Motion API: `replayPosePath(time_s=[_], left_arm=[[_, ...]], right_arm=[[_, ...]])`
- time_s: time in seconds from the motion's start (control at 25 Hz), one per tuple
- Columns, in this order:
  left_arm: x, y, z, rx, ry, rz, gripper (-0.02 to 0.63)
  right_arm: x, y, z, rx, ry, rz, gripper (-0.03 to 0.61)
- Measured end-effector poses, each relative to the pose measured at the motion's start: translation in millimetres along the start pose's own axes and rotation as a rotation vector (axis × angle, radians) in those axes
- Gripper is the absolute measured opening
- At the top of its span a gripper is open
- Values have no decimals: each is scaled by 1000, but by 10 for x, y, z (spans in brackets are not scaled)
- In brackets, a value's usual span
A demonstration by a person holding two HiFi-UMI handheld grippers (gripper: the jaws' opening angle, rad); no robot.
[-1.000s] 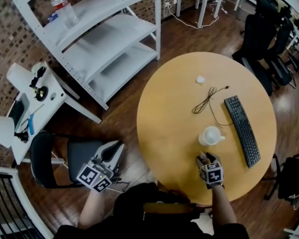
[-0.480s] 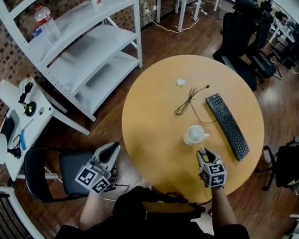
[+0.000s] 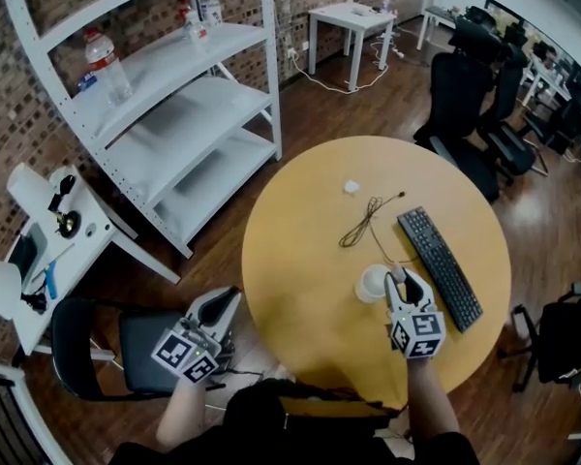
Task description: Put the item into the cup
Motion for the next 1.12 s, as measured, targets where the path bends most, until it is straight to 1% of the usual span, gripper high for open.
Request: replayPosePath(time_s=[0.12, 0.24, 0.32, 0.4, 0.44, 0.52, 0.64, 0.8, 0.92, 1.0, 1.12], left_arm=[[8, -29, 131, -2, -33, -13, 37], [46, -52, 272, 3, -70, -20, 37], [68, -52, 345, 9, -90, -23, 37], [73, -47, 392, 14, -105, -26, 37], [74, -44, 407, 17, -109, -26, 37], [80, -36, 426, 22, -113, -26, 37], [76, -27, 409, 28, -112, -29, 37], [38, -42, 272, 22, -79, -35, 37], [8, -54, 84, 20, -35, -40, 37], [-32, -64, -47, 17, -4, -43, 37], [-146, -88, -268, 7, 45, -51, 37]], right_arm=[[49, 39, -96, -15, 13, 22, 141], [81, 75, -171, -29, 23, 16, 141], [96, 111, -227, -32, 15, 12, 141], [94, 144, -264, -34, 11, 10, 175], [86, 156, -268, -39, 18, 5, 175], [63, 173, -254, -53, 36, -20, 196], [9, 170, -168, -79, 43, -81, 196], [-122, 69, 71, -124, 46, -119, 196], [-277, -25, 313, -157, 74, -128, 196], [-381, -94, 507, -172, 103, -114, 196], [-566, -200, 828, -183, 154, -64, 191]])
Point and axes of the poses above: the fingertips, and each gripper's own axes: z backward along the fingers, x to its left, y out of its underside, the point moved 7 cm from there along z, backward along the fingers, and after that the axes turned 8 degrees about z, right-handed, at the moved point
